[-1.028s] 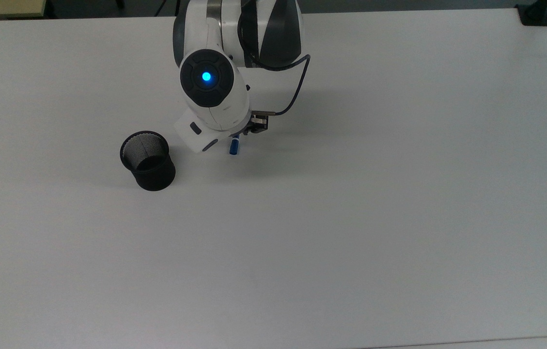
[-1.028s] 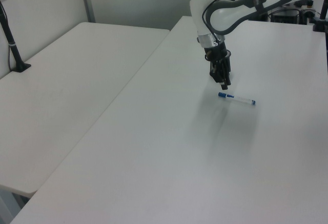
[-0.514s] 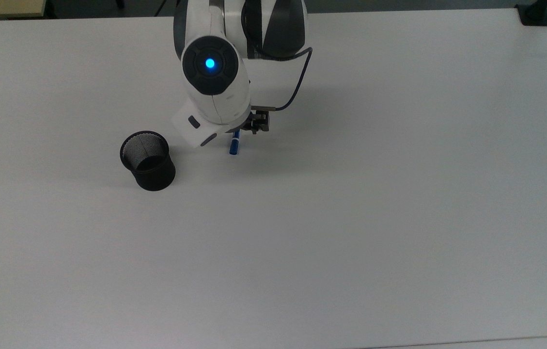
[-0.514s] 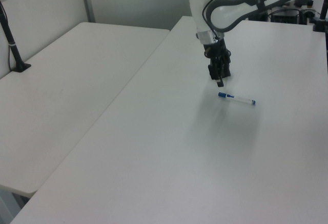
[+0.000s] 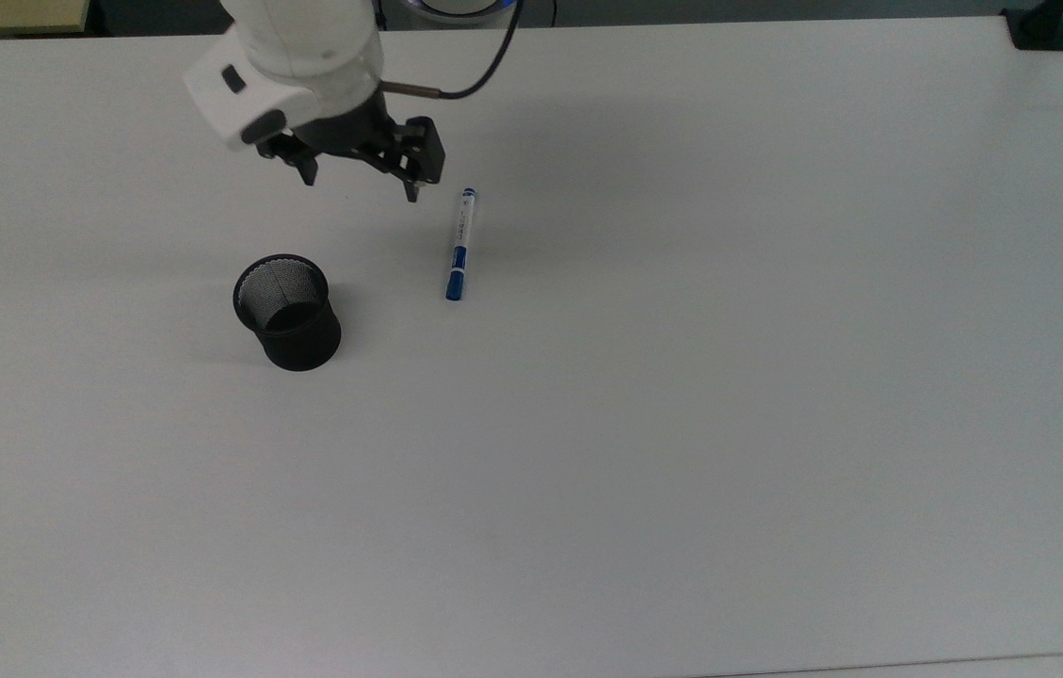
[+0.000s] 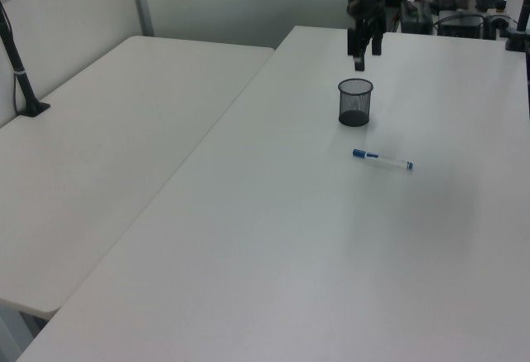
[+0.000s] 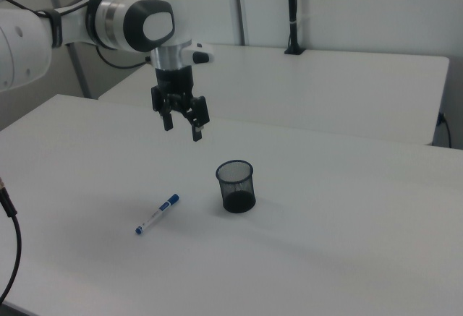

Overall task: Remove the marker
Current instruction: 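Open the gripper, release the marker, and raise the gripper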

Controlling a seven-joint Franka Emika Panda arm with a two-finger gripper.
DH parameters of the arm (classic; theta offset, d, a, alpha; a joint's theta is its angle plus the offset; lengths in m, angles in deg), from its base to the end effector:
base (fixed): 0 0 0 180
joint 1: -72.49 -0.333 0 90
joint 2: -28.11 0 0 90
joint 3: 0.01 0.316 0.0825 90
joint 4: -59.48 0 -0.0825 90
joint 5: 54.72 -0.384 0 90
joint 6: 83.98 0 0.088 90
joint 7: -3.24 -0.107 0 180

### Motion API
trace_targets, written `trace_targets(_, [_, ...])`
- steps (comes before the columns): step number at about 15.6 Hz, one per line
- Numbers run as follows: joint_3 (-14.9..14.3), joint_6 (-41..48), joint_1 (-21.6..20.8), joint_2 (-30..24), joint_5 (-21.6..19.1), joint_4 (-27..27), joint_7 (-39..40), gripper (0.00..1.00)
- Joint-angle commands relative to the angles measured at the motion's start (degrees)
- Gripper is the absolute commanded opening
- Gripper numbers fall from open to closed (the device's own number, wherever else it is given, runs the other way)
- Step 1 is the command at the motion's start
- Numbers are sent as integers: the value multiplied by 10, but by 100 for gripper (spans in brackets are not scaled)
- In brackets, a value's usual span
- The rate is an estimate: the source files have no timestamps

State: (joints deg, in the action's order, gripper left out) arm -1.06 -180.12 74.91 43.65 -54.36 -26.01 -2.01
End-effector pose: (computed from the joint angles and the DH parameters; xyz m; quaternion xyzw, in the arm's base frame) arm 0.6343 -0.0378 0.5088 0.9962 -0.0753 -0.0425 0.0062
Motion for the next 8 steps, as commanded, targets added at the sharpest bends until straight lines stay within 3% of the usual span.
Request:
trace_targets(1, [-2, 17, 16, -34, -4, -13, -9, 100])
trace_targets(8, [-2, 20, 29, -49, -5, -13, -11, 100])
